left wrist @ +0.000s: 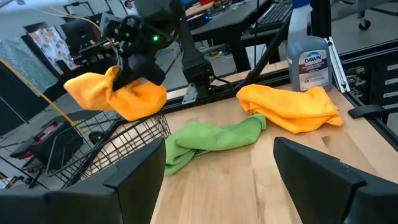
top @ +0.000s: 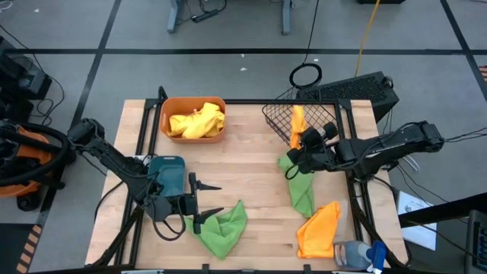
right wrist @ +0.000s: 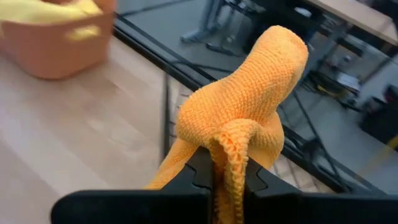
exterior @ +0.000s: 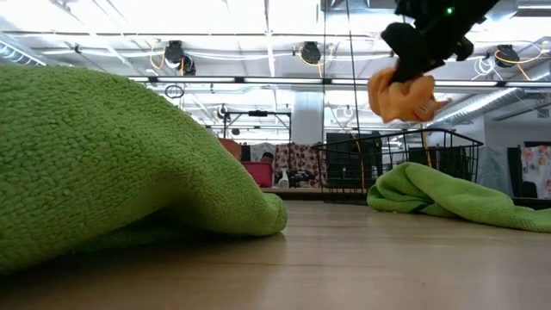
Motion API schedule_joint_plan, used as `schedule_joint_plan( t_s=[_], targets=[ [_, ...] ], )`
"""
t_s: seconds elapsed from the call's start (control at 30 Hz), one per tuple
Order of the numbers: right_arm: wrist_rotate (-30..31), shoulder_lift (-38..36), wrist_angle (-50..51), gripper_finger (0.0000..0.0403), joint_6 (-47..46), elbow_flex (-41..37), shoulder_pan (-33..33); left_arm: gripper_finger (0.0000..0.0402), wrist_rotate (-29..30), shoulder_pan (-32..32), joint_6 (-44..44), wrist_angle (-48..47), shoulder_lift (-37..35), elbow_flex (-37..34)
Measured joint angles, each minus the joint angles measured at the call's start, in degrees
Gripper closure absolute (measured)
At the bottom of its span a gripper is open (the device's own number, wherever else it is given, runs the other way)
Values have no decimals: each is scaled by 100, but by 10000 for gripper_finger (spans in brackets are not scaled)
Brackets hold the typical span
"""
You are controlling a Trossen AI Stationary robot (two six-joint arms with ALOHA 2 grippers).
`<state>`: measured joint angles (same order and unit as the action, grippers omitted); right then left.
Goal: Sort microfiber towel by color & place in baskets
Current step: Put the top orange microfiber towel into the metal wire basket
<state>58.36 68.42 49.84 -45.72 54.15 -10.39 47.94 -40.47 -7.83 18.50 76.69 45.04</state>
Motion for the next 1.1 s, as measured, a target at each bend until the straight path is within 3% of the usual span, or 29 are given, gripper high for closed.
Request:
schedule_joint_plan(
  t_s=[0.27, 0.77, 1.1],
  targets=[
    [5, -2, 1121, 394, -945, -5, 298, 98, -2, 0, 4, 0, 0, 0],
    [-183, 2, 1083, 394, -2015, -956, 490, 98, -4, 2, 2, 0, 0, 0],
    [-172, 4, 342, 394, -1915, -1383, 757, 98, -321, 174, 45, -1, 0, 0]
  ],
)
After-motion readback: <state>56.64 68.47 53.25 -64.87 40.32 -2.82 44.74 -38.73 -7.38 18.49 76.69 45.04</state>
